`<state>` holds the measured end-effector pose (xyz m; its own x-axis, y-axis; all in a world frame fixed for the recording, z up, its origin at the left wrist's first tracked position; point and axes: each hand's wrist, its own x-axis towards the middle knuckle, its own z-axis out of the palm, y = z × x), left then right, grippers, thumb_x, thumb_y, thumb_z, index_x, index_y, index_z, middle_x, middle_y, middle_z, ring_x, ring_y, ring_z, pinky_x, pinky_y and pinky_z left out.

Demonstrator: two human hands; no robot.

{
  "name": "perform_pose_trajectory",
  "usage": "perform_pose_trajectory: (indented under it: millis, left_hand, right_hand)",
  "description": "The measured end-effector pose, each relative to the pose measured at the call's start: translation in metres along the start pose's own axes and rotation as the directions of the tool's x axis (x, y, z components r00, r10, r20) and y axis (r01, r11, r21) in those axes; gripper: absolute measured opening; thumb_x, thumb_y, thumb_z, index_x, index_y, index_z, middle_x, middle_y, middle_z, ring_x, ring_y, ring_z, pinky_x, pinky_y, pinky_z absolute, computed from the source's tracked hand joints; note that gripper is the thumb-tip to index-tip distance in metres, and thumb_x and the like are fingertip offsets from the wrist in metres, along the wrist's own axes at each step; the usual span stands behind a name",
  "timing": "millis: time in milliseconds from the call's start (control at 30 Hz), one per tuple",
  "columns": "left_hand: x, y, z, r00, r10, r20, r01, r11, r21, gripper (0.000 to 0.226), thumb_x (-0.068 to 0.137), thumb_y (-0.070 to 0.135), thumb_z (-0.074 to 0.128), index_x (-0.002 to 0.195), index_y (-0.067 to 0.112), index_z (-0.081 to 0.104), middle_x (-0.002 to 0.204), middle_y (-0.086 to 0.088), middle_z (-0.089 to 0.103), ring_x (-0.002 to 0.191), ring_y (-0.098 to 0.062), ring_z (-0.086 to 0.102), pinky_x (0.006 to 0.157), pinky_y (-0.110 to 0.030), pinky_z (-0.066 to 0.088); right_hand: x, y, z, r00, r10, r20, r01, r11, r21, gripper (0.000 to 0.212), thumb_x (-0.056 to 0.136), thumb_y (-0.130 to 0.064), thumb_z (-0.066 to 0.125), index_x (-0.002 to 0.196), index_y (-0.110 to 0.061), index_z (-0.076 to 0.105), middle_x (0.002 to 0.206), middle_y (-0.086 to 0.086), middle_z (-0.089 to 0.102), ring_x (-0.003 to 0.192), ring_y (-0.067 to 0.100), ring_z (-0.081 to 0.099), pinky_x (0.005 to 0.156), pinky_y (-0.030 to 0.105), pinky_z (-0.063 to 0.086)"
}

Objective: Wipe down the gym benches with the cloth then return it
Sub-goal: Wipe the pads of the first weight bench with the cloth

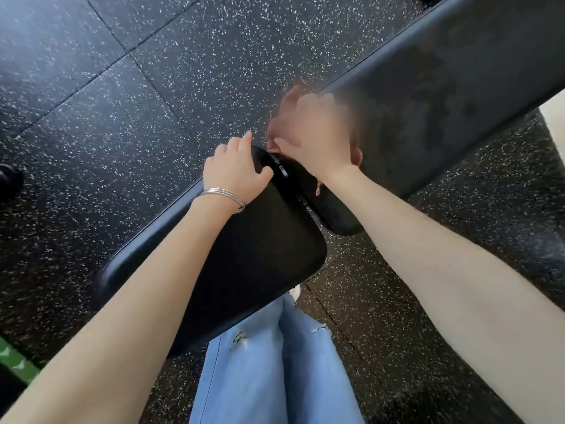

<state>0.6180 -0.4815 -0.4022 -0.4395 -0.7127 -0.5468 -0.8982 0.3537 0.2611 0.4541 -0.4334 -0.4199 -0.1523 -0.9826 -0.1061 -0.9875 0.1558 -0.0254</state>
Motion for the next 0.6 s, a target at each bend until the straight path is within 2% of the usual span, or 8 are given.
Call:
perform_pose_trajectory:
  millis: [100,267,433,533,600]
  left_hand:
    - [-0.001,-0.004,-0.001,1.000,0.022,0.010,-0.022,1.000,0.002,0.071,0.084,0.042,0.051,0.145,0.014,0.028,0.144,-0.009,0.039,0.128,-0.034,0.039,0.099,-0.046,0.037]
    - [-0.006,-0.006,0.001,0.999,0.054,0.002,-0.054,0.999,-0.004,0.073,0.081,0.042,0.053,0.143,0.013,0.029,0.145,-0.008,0.039,0.129,-0.033,0.039,0.101,-0.045,0.035]
    - [-0.009,-0.004,0.008,0.998,0.039,-0.051,-0.040,0.999,-0.018,0.072,0.078,0.042,0.054,0.141,0.013,0.033,0.141,-0.007,0.042,0.125,-0.032,0.041,0.100,-0.043,0.034]
    - [-0.009,-0.008,0.009,0.996,0.047,-0.071,-0.049,0.998,-0.031,0.072,0.078,0.042,0.054,0.141,0.013,0.033,0.141,-0.007,0.042,0.125,-0.032,0.041,0.100,-0.042,0.033]
    - [-0.009,-0.009,0.009,0.996,0.057,-0.070,-0.059,0.998,-0.032,0.073,0.079,0.043,0.054,0.141,0.013,0.032,0.142,-0.007,0.041,0.126,-0.032,0.040,0.101,-0.042,0.033]
  right_hand:
    - [-0.058,0.011,0.004,0.996,-0.003,-0.085,0.006,0.999,0.033,0.029,0.084,-0.048,0.052,0.096,-0.024,0.063,0.099,0.007,0.061,0.086,0.033,0.055,0.071,0.042,0.041]
    - [-0.131,0.021,0.011,0.996,0.052,-0.069,-0.049,0.998,0.043,0.026,0.078,-0.043,0.063,0.094,-0.023,0.067,0.095,0.007,0.062,0.083,0.033,0.056,0.068,0.041,0.042]
    - [-0.089,0.017,0.002,0.998,-0.009,-0.055,0.010,1.000,0.025,0.026,0.077,-0.047,0.063,0.088,-0.023,0.066,0.090,0.005,0.061,0.080,0.031,0.054,0.069,0.039,0.040]
    - [-0.045,0.010,-0.005,0.999,-0.042,-0.028,0.042,0.999,0.005,0.029,0.079,-0.050,0.058,0.092,-0.024,0.064,0.096,0.006,0.060,0.086,0.030,0.053,0.072,0.040,0.036]
    - [-0.009,0.003,-0.008,1.000,0.008,-0.013,-0.008,1.000,0.002,0.033,0.081,-0.052,0.052,0.097,-0.025,0.061,0.102,0.006,0.057,0.094,0.030,0.051,0.074,0.040,0.035]
